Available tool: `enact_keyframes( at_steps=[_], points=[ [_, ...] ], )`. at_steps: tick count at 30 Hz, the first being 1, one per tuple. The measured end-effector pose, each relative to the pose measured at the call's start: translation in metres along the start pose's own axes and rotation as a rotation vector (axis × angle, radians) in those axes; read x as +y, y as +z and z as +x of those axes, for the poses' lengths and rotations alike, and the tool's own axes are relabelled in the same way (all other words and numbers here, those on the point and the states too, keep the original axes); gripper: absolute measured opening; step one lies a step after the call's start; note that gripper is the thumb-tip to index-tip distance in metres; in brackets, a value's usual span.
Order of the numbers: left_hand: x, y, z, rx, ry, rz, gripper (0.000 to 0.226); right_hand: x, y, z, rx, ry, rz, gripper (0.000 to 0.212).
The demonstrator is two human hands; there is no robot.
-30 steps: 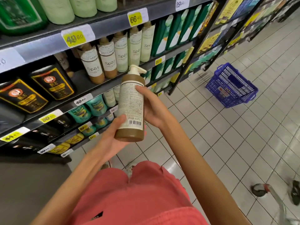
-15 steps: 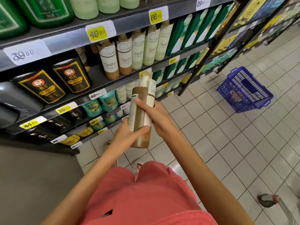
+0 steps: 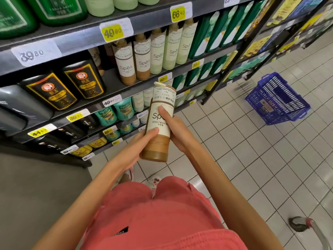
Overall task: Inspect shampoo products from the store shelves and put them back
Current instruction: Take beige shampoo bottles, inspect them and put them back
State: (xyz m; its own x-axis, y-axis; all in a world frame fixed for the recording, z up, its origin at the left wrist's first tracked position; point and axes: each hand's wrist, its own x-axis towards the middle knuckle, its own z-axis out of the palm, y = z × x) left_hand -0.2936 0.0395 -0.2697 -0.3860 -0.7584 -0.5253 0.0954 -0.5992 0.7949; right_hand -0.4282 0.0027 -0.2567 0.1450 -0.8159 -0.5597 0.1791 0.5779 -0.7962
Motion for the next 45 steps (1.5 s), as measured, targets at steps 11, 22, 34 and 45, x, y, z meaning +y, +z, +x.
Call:
enact_keyframes(
  at_steps=[11,22,34,45],
  points=[
    [-0.011,-0.007,0.005,0.101,0.207,0.334,0.051,0.020,-0.022,-0.017,-0.135,-0.165,-0.334,0.053],
    [0.014,-0.014,-0.010,0.154,0.295,0.315,0.071,0.012,-0.019,-0.022,-0.165,-0.360,-0.401,0.054],
    [0.018,-0.006,-0.021,0.103,-0.270,-0.037,0.067,-0.002,0.005,-0.007,-0.176,0.211,-0.523,0.047],
    [0.006,-0.018,-0.006,0.258,0.124,0.096,0.044,0.010,0.011,0.006,-0.220,-0.118,-0.324,0.041]
  ],
)
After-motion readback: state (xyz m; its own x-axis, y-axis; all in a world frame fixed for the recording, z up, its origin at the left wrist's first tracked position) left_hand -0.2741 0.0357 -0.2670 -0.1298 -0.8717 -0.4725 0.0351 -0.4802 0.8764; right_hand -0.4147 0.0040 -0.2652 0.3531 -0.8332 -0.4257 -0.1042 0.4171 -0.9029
